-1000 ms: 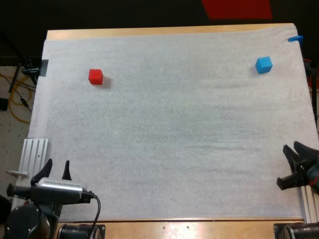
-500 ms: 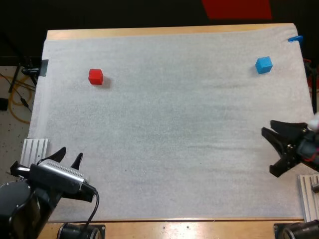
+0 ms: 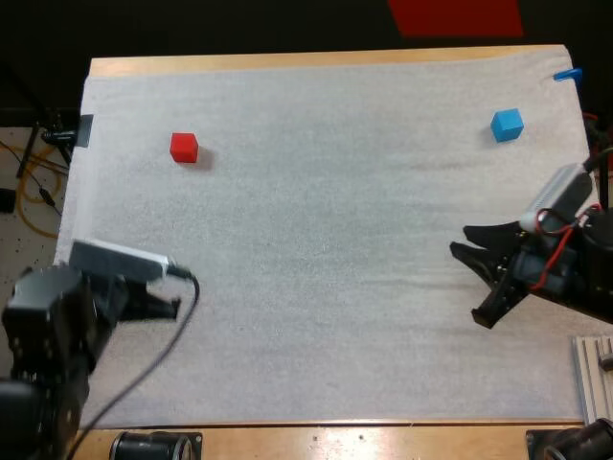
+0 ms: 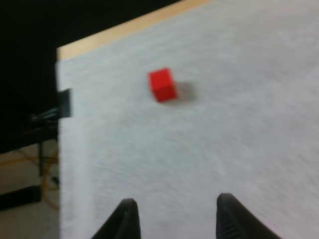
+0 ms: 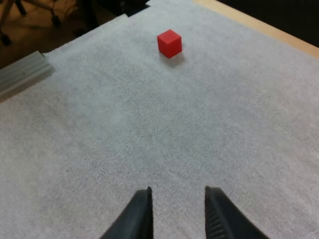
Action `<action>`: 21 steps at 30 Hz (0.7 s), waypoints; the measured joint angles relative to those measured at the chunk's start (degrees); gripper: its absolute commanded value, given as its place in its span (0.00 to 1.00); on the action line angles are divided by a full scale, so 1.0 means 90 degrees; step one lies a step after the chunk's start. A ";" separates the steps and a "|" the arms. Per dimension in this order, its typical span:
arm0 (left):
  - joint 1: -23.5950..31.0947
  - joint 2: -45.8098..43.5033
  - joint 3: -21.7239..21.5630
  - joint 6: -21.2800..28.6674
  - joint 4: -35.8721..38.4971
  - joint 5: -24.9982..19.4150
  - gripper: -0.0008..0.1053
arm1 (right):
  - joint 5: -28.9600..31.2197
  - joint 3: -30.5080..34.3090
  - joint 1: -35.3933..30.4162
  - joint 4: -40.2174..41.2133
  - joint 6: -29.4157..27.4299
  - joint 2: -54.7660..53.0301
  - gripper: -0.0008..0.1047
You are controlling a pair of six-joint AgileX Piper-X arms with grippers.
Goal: Stack red cube on blue cube
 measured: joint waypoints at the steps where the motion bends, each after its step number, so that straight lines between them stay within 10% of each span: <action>1: 0.0125 0.0084 0.0000 0.0000 -0.0108 -0.0010 0.35 | 0.0025 0.0000 0.0017 -0.0007 0.0000 0.0028 0.25; 9: 0.1537 0.1676 -0.0265 0.0000 -0.1087 0.0924 0.31 | 0.0094 0.0000 0.0039 -0.0009 -0.0101 0.0273 0.25; 14: 0.1759 0.3133 -0.0703 0.0000 -0.1129 0.1221 0.03 | 0.0094 0.0000 0.0039 -0.0009 -0.0101 0.0274 0.25; 21: 0.1529 0.4760 -0.1908 0.0352 -0.1140 0.1227 0.01 | 0.0094 0.0000 0.0039 -0.0052 -0.0101 0.0274 0.25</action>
